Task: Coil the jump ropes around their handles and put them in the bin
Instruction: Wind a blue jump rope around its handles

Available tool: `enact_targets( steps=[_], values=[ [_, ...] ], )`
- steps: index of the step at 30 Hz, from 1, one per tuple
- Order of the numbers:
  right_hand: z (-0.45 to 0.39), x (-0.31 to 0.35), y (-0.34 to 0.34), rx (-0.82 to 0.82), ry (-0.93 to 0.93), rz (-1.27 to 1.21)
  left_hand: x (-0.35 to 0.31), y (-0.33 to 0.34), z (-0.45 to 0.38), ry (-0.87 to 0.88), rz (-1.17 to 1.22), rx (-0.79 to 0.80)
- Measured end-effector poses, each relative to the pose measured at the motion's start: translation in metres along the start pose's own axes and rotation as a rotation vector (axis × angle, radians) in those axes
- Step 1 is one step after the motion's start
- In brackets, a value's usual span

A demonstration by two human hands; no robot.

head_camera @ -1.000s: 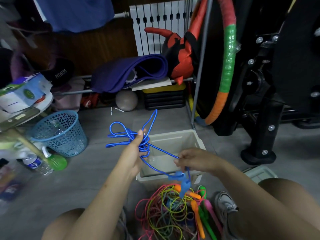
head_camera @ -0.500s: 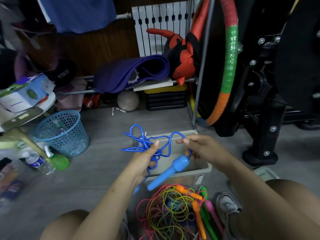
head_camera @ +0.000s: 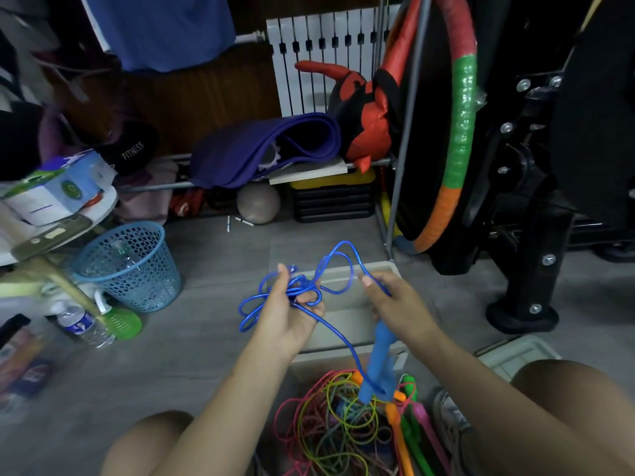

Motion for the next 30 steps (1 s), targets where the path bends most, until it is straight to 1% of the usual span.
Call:
enact_targets(
  steps=[2,4,5,8,11,13,15,16,19,22,24,26,28,30],
  values=[
    [0.005,-0.001,0.015,0.138,0.003,0.101,0.0,0.0,-0.004,-0.007,0.084,-0.016],
    [0.011,0.0,0.029,0.286,-0.015,0.217,0.006,0.006,-0.005,-0.054,0.12,0.006],
    [0.013,0.0,0.033,0.332,-0.019,0.229,0.011,0.008,-0.006,-0.085,0.116,0.008],
    [0.016,0.003,0.04,0.411,-0.03,0.182,0.017,0.005,-0.009,-0.141,0.064,-0.024],
    [0.016,0.0,0.04,0.504,0.002,0.245,0.017,0.001,-0.012,-0.13,0.08,-0.092],
    [0.015,-0.001,0.031,0.455,0.043,0.291,0.02,-0.004,-0.009,-0.139,0.046,-0.182],
    [0.012,0.0,0.018,0.36,0.07,0.296,0.024,-0.009,-0.003,-0.207,-0.099,-0.241],
    [0.011,0.001,0.012,0.321,0.083,0.258,0.026,-0.011,-0.001,-0.256,-0.18,-0.238],
    [0.006,-0.003,0.0,0.2,0.136,0.052,0.034,-0.013,0.005,-0.366,-0.354,-0.155],
    [0.001,-0.005,-0.003,0.128,0.147,-0.102,0.039,-0.015,0.006,-0.356,-0.501,-0.095],
    [-0.002,-0.006,0.0,0.128,0.135,-0.097,0.048,-0.014,0.008,-0.358,-0.502,-0.043],
    [-0.005,-0.007,0.007,0.171,0.116,-0.07,0.06,-0.011,0.012,-0.386,-0.502,0.046],
    [-0.005,-0.006,0.012,0.191,0.103,-0.085,0.069,-0.011,0.016,-0.408,-0.598,0.138],
    [-0.005,-0.001,0.011,0.173,0.089,-0.118,0.076,-0.009,0.021,-0.412,-0.671,0.196]
  ],
)
Point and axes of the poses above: each hand's wrist, its own z-axis away from the middle knuckle, its own y-axis out of the palm, x = y × z, the point moved 6 cm from there along -z, towards the middle knuckle, and after that the axes turned 9 degrees about x, right-handed, at the moved point
